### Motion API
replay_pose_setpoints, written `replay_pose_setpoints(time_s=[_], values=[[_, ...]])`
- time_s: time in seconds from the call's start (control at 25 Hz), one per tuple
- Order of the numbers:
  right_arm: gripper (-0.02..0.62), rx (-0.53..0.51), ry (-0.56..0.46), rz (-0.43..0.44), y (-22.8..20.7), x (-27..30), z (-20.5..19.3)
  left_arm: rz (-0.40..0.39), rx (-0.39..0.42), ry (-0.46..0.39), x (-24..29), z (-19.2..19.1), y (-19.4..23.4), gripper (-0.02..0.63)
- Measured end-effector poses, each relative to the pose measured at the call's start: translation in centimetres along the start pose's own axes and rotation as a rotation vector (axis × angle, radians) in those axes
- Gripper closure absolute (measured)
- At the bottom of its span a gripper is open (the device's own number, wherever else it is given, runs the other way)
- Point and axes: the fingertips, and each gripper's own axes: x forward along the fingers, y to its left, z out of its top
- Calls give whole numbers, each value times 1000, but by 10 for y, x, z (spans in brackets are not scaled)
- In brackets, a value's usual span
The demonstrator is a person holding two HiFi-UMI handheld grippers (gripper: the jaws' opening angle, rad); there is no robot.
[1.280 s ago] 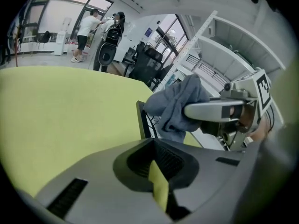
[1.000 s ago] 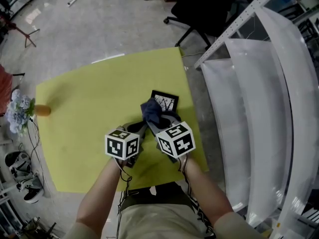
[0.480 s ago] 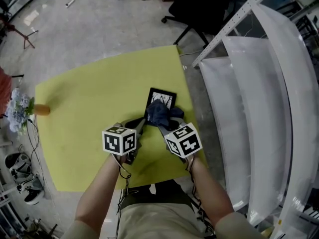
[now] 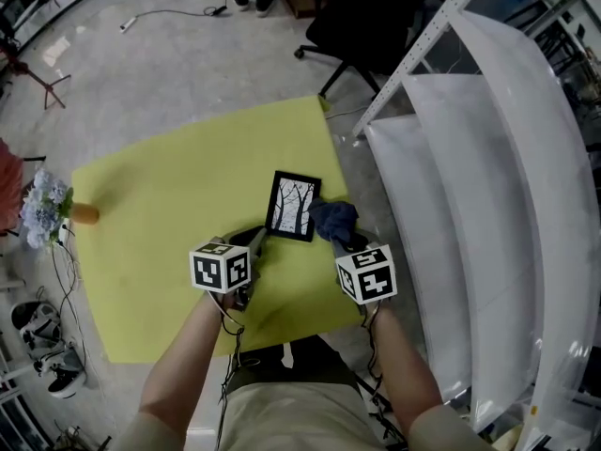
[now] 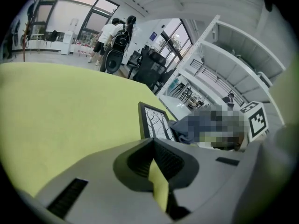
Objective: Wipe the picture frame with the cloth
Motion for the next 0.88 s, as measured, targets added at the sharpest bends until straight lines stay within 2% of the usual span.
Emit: replay_pose_setpoints(time_s=[0.16, 0.36, 0.44, 0.64, 0.88], values=[[537, 25, -85, -17, -7, -37, 23, -1, -3, -79, -36, 23, -12, 600], [537, 25, -210, -25, -3, -93, 66, -1, 64, -162, -78, 67, -38, 600], [535, -2, -265, -32, 2, -119, 86, -7, 114, -202, -96, 89, -56, 600], [535, -100, -413, -83, 17, -182, 128, -5, 298, -311, -143, 136, -108, 600], [535, -135, -605, -115, 38, -260, 170, -13, 404, -464, -204, 181, -157, 600]])
